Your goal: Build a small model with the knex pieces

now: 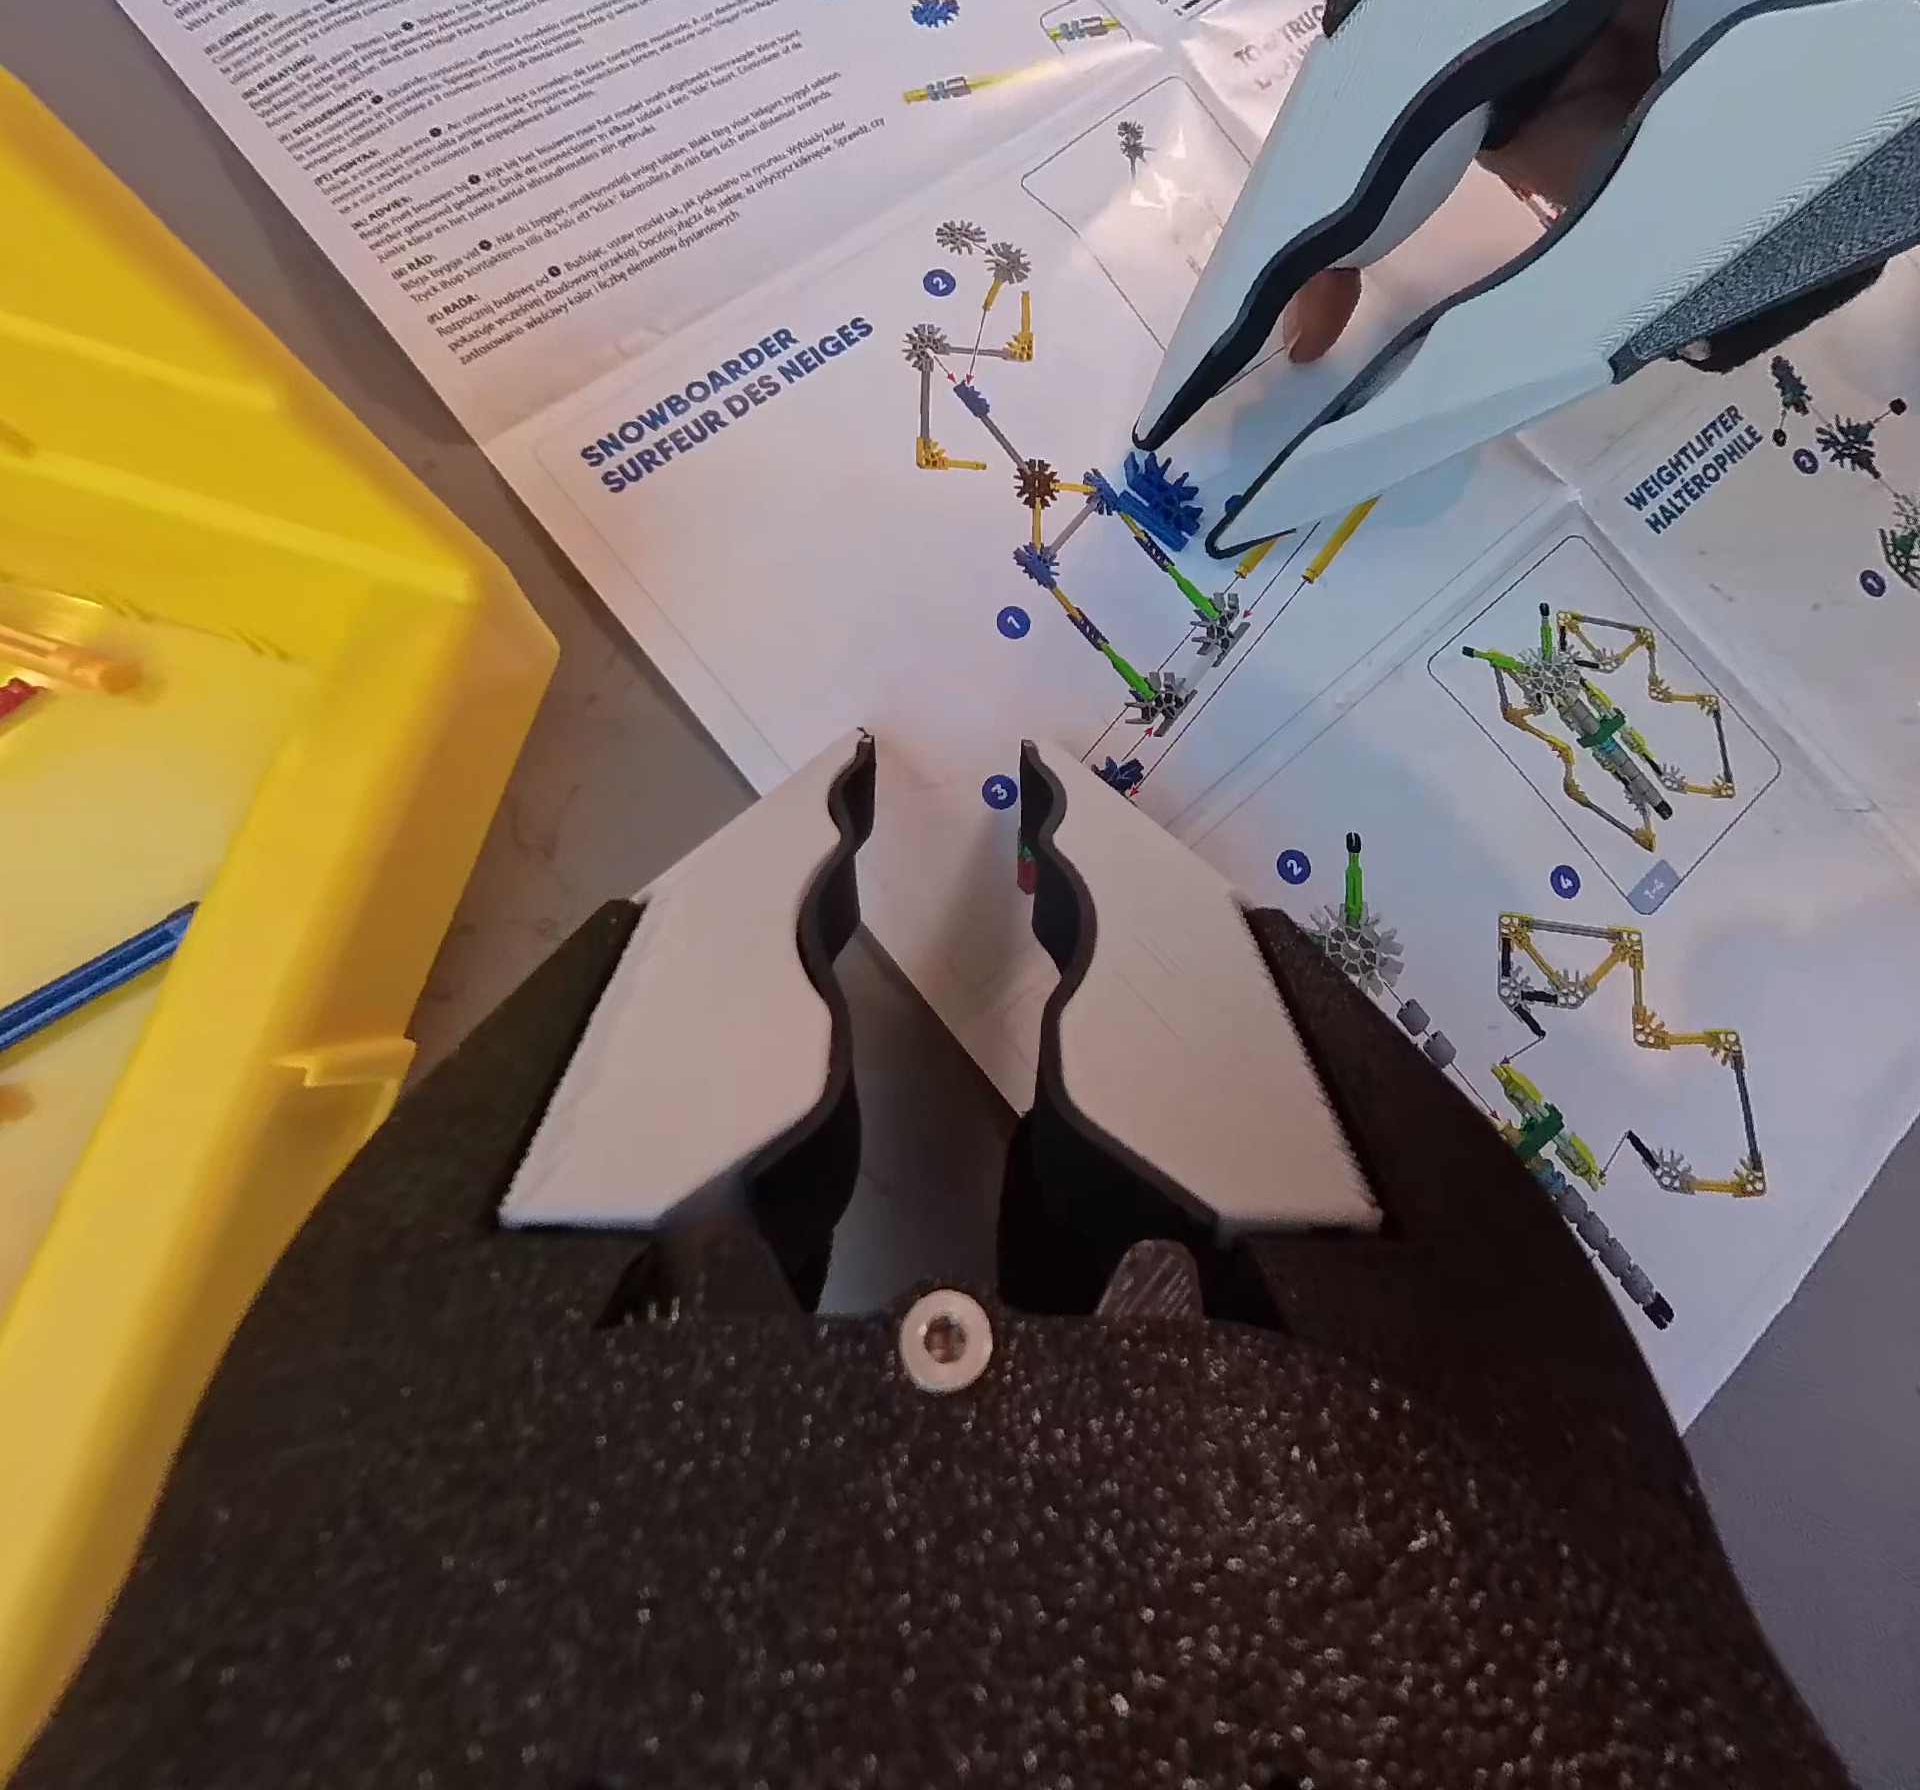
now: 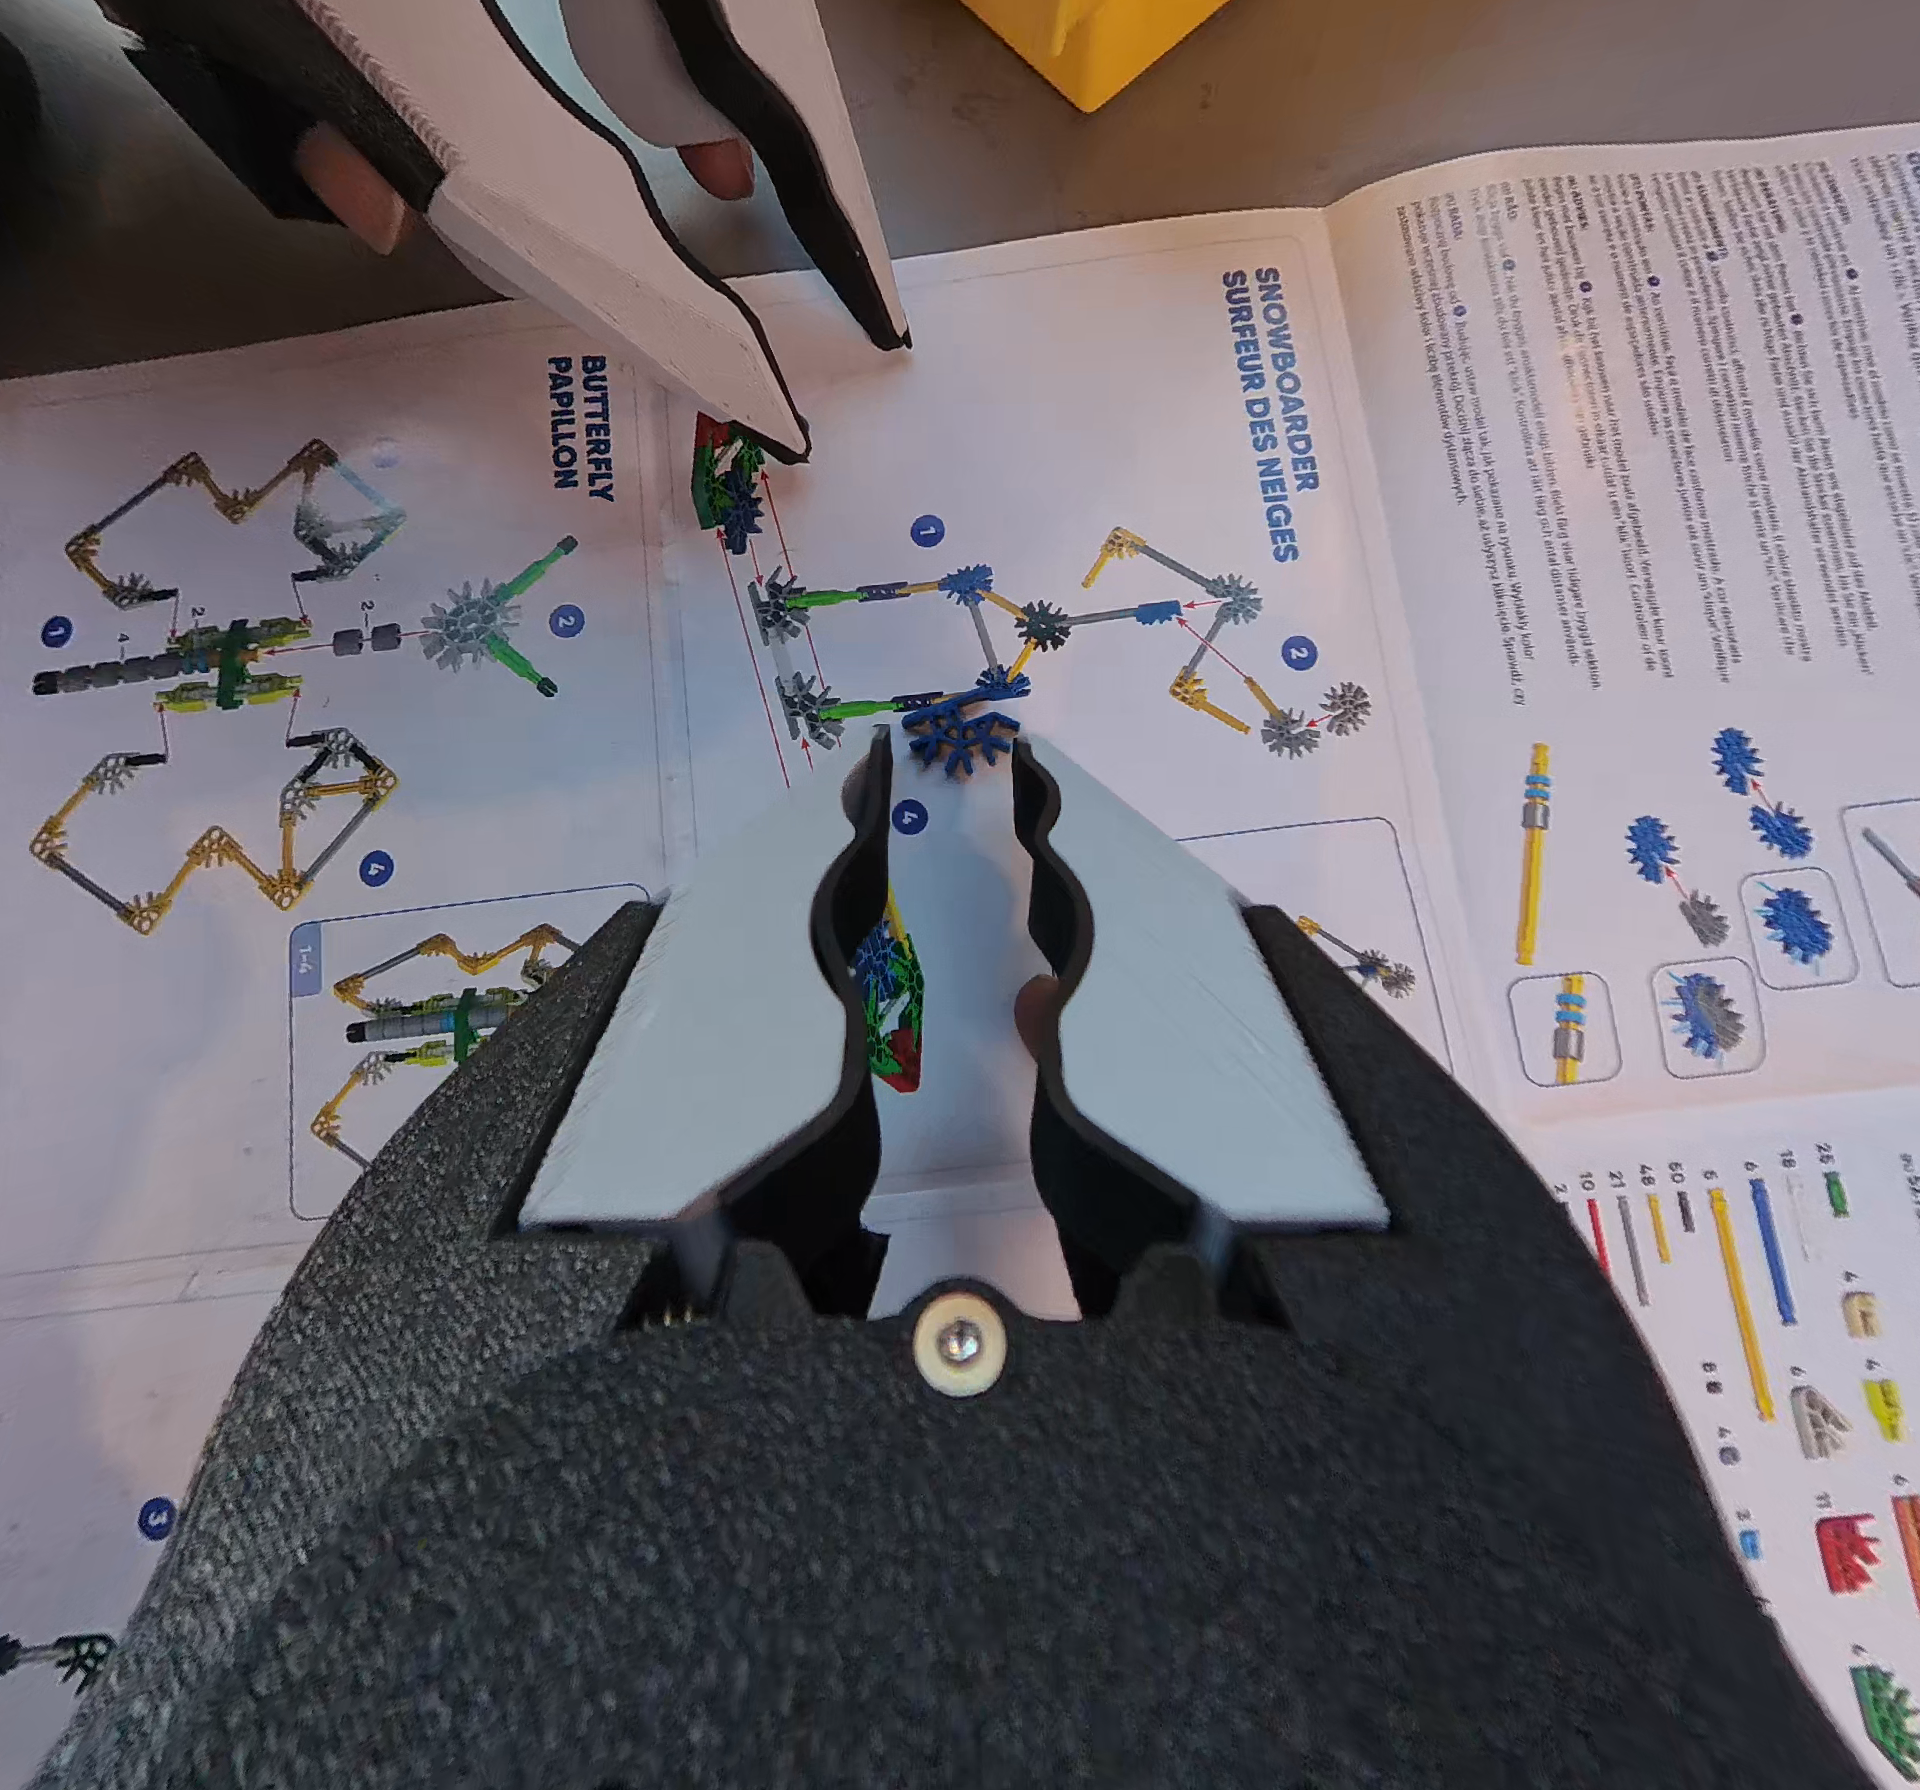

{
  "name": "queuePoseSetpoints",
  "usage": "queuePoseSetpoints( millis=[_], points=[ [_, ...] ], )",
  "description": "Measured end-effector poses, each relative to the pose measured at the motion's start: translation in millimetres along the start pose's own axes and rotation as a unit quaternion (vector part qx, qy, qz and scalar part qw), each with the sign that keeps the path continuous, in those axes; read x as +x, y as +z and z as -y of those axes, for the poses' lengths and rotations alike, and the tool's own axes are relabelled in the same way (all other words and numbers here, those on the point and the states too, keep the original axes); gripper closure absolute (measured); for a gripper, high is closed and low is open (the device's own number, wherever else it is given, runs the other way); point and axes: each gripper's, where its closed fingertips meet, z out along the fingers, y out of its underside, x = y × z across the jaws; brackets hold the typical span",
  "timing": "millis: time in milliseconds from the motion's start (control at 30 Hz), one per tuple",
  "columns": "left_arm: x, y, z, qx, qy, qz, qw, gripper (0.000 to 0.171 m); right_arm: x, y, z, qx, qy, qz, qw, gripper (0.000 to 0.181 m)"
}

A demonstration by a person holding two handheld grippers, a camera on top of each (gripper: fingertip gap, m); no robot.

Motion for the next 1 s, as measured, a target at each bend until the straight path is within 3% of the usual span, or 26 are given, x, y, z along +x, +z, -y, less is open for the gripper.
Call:
queuePoseSetpoints(
  millis=[267,500,1000],
  points=[
    [0,-1,1,0.002,0.001,-0.001,1.0,0.144,-1,-4,-3,0.001,-0.032,0.006,0.999,0.157],
    [2,0,0,0.001,0.005,-0.003,1.0,0.144,-1,0,-3,-0.008,-0.04,0.006,0.999,0.171],
    [4,0,0,0.001,0.009,-0.007,1.0,0.144,3,9,11,0.01,-0.001,-0.009,1.0,0.175]
  ],
)
